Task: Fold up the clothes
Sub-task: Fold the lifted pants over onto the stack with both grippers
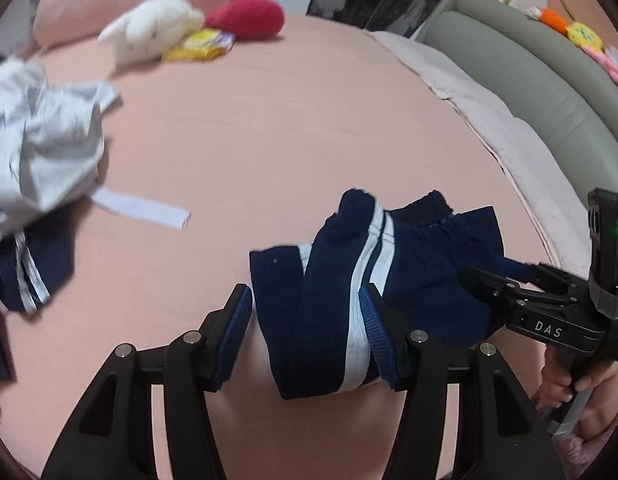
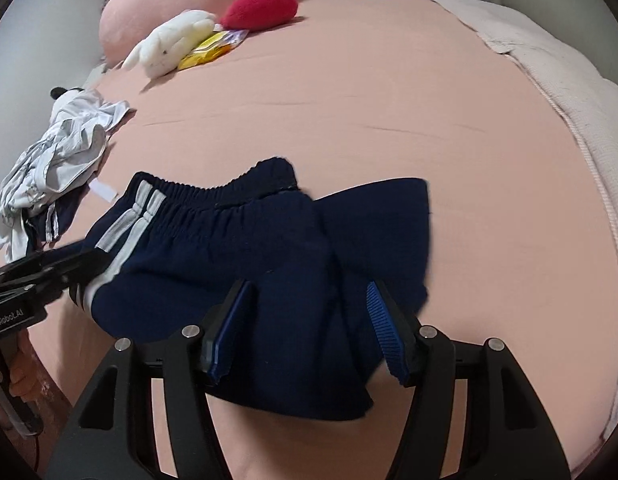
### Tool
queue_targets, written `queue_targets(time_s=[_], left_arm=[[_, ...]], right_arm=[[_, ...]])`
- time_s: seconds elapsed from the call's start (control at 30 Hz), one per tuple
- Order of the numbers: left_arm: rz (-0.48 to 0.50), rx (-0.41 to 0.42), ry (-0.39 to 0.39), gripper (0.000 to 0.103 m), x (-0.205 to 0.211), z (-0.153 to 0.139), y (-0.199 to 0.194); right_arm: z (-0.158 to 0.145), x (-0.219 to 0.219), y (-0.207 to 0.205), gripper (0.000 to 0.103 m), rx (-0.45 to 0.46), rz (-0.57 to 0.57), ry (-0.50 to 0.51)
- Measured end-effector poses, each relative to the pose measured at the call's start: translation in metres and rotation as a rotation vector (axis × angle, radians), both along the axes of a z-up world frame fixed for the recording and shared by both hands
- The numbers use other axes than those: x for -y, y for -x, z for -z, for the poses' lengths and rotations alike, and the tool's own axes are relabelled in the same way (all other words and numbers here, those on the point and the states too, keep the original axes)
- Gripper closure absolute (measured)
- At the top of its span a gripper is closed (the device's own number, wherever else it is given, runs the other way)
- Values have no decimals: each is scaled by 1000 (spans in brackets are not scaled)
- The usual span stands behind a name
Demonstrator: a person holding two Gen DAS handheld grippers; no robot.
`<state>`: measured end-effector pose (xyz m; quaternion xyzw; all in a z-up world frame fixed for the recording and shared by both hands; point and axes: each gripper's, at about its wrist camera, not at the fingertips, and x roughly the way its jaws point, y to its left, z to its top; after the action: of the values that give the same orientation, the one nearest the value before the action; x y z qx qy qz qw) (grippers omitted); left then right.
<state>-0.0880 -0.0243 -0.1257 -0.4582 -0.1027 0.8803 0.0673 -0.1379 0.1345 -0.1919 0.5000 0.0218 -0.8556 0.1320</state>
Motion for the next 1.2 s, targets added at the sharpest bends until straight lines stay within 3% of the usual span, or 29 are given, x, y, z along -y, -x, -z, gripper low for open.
queue_targets(time_s=[0.23, 0.43, 0.5, 0.7, 0.8, 0.9, 0.97, 1.07, 1.2], left_arm=[[43, -45, 28, 46, -37, -2, 11], [42, 18, 106, 36, -46, 19, 17], [25, 29, 91, 31, -40, 22, 19], [-26, 54, 21, 30, -16, 23, 20], [-41, 15, -78, 30, -3, 12, 15], [-19, -29, -158, 30, -1, 4, 11], [-6, -3, -127, 30, -8, 10, 14], [-16, 76, -28, 30, -13, 31, 19], [-74, 78, -119, 30, 7, 27, 16]], right_arm=[[-11, 15, -8, 40, -37, -30, -98], [-10, 15, -14, 36, -34, -52, -122], [-5, 15, -14, 34, -24, -59, -141], [0, 12, -17, 26, -34, -67, -173], [-4, 4, -16, 27, -28, -63, -178], [-22, -10, -20, 25, -96, -20, -171], [-25, -18, -18, 25, -104, 9, -160], [-9, -26, -10, 25, -30, 25, -133], [3, -40, -5, 25, 40, 44, -103]])
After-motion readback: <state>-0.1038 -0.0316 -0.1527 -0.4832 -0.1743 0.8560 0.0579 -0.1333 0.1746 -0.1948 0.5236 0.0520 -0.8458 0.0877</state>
